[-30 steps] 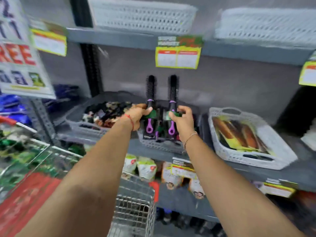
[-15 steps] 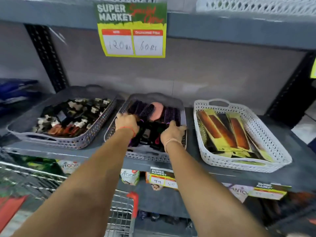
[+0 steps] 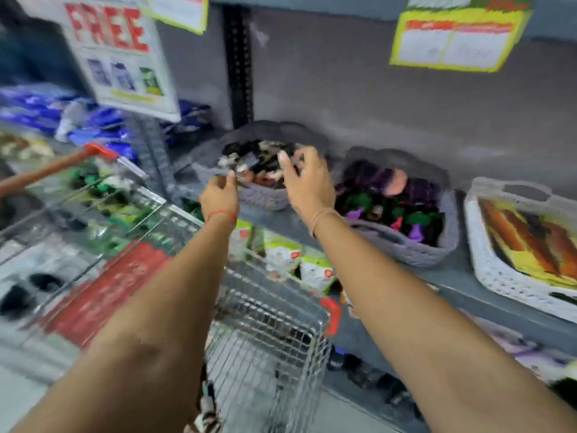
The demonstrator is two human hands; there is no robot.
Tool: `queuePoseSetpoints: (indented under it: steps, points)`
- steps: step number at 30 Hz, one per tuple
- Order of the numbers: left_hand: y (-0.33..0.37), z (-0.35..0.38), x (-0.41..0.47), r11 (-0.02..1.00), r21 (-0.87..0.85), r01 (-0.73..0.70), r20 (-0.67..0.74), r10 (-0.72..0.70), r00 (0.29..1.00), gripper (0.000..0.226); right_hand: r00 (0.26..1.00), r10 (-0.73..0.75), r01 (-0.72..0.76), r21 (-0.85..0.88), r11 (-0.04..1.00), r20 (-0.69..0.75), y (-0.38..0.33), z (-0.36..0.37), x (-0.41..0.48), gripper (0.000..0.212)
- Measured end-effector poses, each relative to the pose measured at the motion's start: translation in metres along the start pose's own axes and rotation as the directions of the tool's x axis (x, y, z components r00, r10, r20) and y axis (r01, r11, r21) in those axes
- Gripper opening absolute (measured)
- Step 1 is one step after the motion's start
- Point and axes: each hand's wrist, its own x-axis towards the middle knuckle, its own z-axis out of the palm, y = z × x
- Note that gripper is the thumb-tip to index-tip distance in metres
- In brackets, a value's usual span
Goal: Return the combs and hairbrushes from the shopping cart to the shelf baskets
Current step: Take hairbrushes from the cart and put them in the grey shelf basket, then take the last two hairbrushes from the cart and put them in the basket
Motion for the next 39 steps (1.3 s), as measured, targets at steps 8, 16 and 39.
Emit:
queuePoseSetpoints:
  steps: [8, 16, 39]
  points:
    - [-0.183, -0.116, 0.002, 0.869, -0.041, 0.494, -0.205, -0.491, 0.847, 0.051, 0.574, 0.218, -0.236, -0.095, 0.967, 0.789, 0.036, 0.184, -0.068, 0.053]
    - [-0.32, -0.086, -0.067, 0.517, -0.13, 0.846, -0.283, -0.837, 0.468, 0.049, 0.073, 0.451, -0.088, -0.445, 0.891, 0.889, 0.186, 0.278, -0.15, 0.077]
    - [-0.415, 0.002, -0.101, 0.277, 0.019, 0.961, -0.465, -0.848, 0.254, 0.083, 0.429, 0.519, -0.183, -0.492, 0.851, 0.739, 0.316, 0.285, -0.184, 0.046]
